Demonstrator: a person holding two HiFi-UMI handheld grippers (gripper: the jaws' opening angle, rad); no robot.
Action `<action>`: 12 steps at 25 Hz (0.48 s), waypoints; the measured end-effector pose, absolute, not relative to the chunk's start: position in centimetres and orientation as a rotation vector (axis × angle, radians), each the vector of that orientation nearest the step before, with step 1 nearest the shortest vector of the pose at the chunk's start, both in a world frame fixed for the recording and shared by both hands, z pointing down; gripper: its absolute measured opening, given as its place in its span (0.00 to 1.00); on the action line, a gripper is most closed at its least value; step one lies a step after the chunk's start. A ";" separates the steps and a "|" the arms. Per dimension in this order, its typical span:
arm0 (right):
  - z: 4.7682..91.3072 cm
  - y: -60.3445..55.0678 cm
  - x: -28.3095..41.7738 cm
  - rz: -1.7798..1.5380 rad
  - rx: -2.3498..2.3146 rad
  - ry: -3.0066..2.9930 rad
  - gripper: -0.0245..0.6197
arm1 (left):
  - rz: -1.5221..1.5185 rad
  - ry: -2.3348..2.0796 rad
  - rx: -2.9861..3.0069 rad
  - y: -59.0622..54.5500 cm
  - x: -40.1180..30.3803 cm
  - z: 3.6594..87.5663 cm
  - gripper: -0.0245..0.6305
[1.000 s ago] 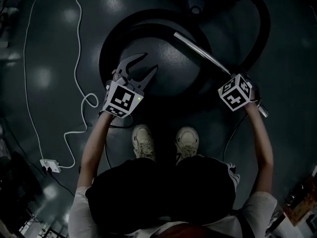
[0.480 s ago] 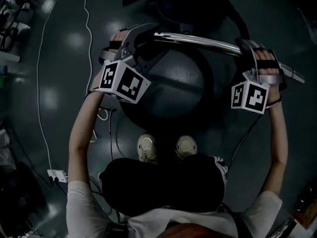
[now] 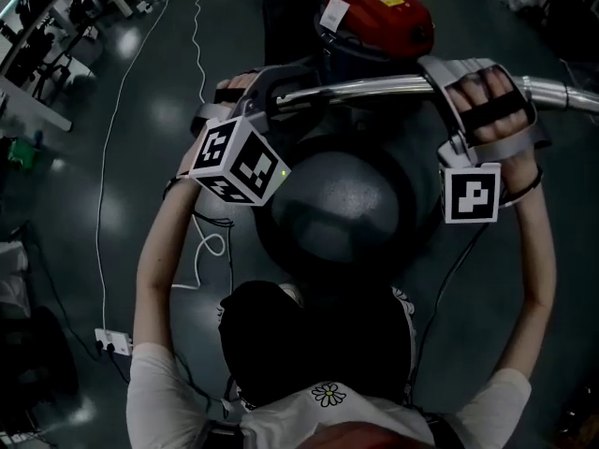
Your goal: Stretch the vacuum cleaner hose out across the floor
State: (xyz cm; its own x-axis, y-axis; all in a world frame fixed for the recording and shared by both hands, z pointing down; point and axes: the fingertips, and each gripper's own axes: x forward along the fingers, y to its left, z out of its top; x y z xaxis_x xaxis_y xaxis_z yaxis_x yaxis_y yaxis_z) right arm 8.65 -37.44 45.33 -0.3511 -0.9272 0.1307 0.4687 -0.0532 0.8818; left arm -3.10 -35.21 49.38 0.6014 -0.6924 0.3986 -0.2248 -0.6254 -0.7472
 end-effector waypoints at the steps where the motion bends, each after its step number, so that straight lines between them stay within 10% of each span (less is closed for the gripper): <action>1: 44.6 -36.9 8.0 -1.671 0.607 -1.112 0.29 | -0.883 0.718 -2.211 -34.5 -3.0 48.9 0.39; 7: 42.3 -32.7 3.1 -1.926 0.586 -0.970 0.29 | -0.873 0.865 -2.132 -33.4 -3.5 48.4 0.38; 12: 41.2 -32.5 -0.1 -2.024 0.711 -1.168 0.50 | -0.775 1.163 -2.149 -33.3 -6.8 49.0 0.29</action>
State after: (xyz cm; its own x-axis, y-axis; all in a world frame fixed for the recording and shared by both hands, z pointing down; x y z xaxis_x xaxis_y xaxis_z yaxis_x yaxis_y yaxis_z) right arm -0.15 -32.47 41.18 -0.6155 -0.7792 -0.1183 0.2873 -0.3616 0.8869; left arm -6.85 -33.28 48.99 0.4539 -0.8641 0.2175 -0.5338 -0.4591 -0.7101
